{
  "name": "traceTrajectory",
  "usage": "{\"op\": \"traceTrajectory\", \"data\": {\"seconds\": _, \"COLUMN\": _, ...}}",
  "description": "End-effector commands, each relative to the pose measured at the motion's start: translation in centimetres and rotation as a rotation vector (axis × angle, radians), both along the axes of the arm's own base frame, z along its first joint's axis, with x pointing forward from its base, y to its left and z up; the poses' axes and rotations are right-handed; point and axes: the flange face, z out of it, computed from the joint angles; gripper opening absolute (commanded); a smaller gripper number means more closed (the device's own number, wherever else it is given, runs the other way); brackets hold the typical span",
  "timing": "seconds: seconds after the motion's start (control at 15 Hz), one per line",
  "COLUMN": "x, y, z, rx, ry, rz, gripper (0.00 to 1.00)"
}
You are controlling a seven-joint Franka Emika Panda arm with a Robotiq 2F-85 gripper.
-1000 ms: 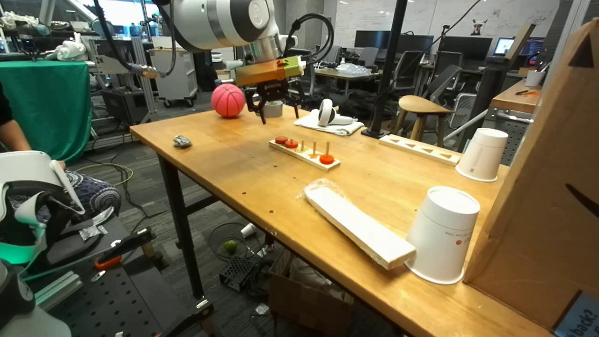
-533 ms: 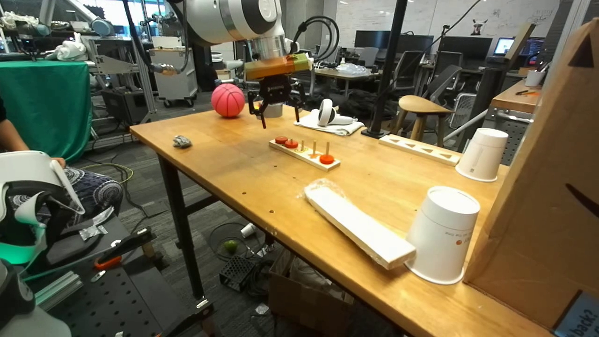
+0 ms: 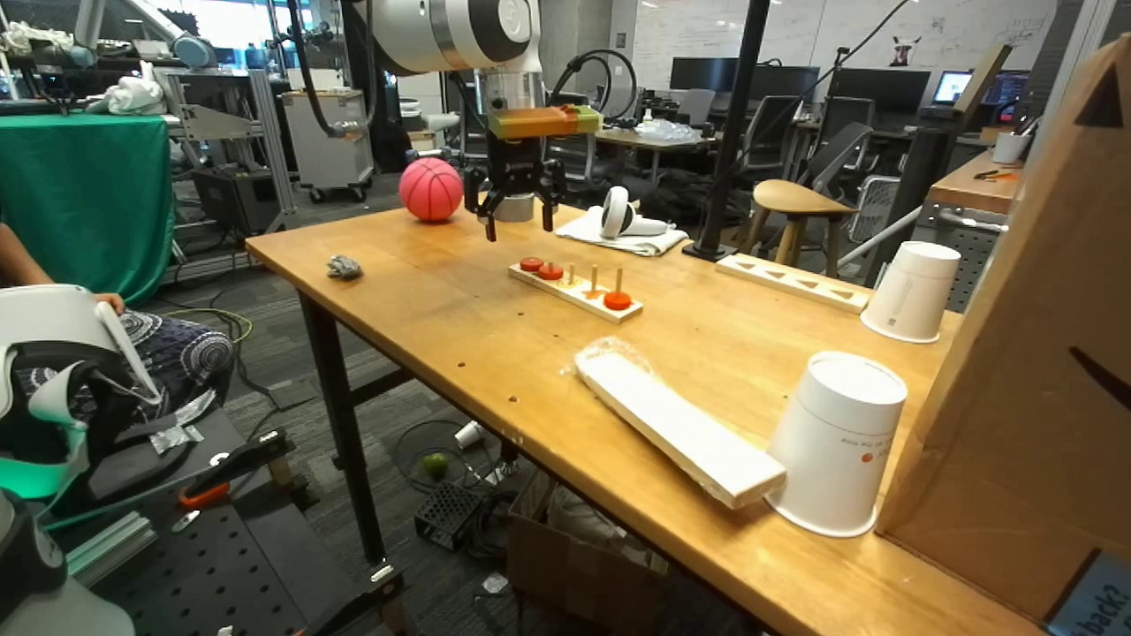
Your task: Put the orange objects on the first pole on the right
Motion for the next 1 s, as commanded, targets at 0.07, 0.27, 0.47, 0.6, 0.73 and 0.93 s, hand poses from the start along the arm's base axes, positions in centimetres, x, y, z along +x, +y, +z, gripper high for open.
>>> {"op": "traceTrajectory", "data": {"seconds": 0.07, "x": 2.0, "y": -0.7, "z": 0.0, "rx": 0.022, "ry": 0.036, "rz": 0.106, "gripper": 1.00}}
{"op": "traceTrajectory", "data": {"seconds": 0.27, "x": 1.8, "y": -1.0, "z": -0.3, "rx": 0.035, "ry": 0.003, "rz": 0.113, "gripper": 1.00}}
{"op": "traceTrajectory", "data": {"seconds": 0.47, "x": 1.2, "y": -1.1, "z": -0.3, "rx": 0.067, "ry": -0.033, "rz": 0.109, "gripper": 1.00}}
{"op": "traceTrajectory", "data": {"seconds": 0.6, "x": 1.1, "y": -1.2, "z": -0.7, "rx": 0.083, "ry": -0.041, "rz": 0.099, "gripper": 1.00}}
{"op": "traceTrajectory", "data": {"seconds": 0.73, "x": 0.9, "y": -1.2, "z": -1.2, "rx": 0.089, "ry": -0.038, "rz": 0.099, "gripper": 1.00}}
{"op": "traceTrajectory", "data": {"seconds": 0.93, "x": 0.6, "y": -1.3, "z": -2.1, "rx": 0.071, "ry": -0.012, "rz": 0.103, "gripper": 1.00}}
